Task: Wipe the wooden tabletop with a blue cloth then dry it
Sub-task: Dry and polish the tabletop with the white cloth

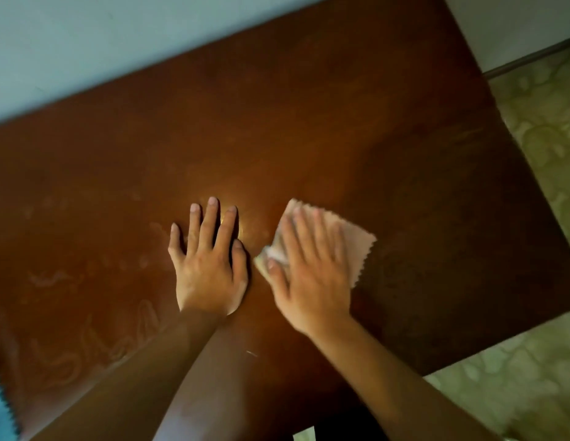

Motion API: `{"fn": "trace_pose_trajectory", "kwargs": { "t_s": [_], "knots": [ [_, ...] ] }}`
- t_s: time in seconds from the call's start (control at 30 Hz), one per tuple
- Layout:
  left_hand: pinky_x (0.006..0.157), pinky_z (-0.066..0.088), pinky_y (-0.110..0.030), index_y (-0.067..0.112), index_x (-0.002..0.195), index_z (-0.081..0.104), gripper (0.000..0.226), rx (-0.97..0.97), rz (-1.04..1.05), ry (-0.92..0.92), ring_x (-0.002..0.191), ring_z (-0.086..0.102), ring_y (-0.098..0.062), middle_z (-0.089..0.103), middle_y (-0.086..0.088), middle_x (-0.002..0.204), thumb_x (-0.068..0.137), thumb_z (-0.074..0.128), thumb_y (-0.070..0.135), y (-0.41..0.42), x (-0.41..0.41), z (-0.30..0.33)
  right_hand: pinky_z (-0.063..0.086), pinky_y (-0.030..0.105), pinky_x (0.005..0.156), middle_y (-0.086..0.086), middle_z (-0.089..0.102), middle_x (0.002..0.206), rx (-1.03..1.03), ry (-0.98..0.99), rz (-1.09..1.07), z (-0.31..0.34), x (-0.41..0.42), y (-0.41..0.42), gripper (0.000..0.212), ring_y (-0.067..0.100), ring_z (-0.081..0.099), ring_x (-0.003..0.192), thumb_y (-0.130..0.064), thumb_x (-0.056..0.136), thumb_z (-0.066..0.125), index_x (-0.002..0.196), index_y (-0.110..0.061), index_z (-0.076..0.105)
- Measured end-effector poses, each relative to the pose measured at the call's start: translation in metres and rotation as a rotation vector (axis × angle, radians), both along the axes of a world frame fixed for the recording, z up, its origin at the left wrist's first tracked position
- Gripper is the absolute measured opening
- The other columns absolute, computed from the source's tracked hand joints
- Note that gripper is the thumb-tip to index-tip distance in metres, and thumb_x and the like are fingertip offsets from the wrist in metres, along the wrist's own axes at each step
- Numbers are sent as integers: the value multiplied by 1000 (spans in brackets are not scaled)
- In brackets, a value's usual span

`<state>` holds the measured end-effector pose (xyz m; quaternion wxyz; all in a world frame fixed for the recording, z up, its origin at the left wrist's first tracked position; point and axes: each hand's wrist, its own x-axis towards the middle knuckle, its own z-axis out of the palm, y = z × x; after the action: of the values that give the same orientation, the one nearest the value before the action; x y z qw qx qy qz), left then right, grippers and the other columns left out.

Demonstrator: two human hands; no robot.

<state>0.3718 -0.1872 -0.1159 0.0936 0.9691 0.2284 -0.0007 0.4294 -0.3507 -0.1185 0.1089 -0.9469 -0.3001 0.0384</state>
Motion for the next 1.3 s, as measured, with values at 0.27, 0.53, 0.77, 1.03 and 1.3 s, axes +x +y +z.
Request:
{"fn": "trace_pose_trajectory", "kwargs": {
  "t_s": [0.27, 0.53, 0.77, 1.03, 1.3],
  "knots": [
    [122, 7, -58, 21, 156, 32, 56, -45, -15, 8, 155, 10, -28, 22, -6, 166, 102, 25, 37, 0, 1, 2, 22, 51, 125, 6, 32, 166, 72, -21, 96, -5, -3, -30, 62, 28, 23, 156, -52, 104, 41, 156, -18, 41],
    [122, 6, -58, 22, 157, 28, 56, -46, -27, -7, 155, 6, -27, 17, -5, 167, 103, 24, 38, 2, 0, -1, 17, 52, 127, 12, 26, 168, -112, -21, -236, 1, 24, -46, 69, 34, 19, 157, -55, 104, 26, 161, -17, 28],
    [122, 7, -58, 22, 156, 30, 57, -44, -40, -39, 155, 9, -28, 20, -6, 166, 103, 29, 40, 4, -3, -5, 18, 49, 127, 4, 27, 168, 72, 31, -71, -2, -133, 14, 63, 25, 17, 158, -53, 103, 42, 156, -20, 42],
    [122, 4, -56, 22, 156, 31, 58, -79, -47, -57, 155, 7, -27, 19, -5, 167, 103, 27, 43, 7, -3, -3, 27, 55, 122, 14, 32, 165, -60, -1, -242, -3, -22, -74, 68, 37, 26, 154, -55, 102, 36, 159, -18, 34],
    [122, 1, -53, 23, 153, 37, 59, -148, -30, -102, 155, 8, -24, 22, -3, 166, 99, 34, 47, 9, -2, -1, 19, 54, 125, 6, 23, 169, -7, 51, -265, -4, -80, -38, 66, 32, 15, 158, -58, 103, 29, 160, -26, 28]
  ]
}}
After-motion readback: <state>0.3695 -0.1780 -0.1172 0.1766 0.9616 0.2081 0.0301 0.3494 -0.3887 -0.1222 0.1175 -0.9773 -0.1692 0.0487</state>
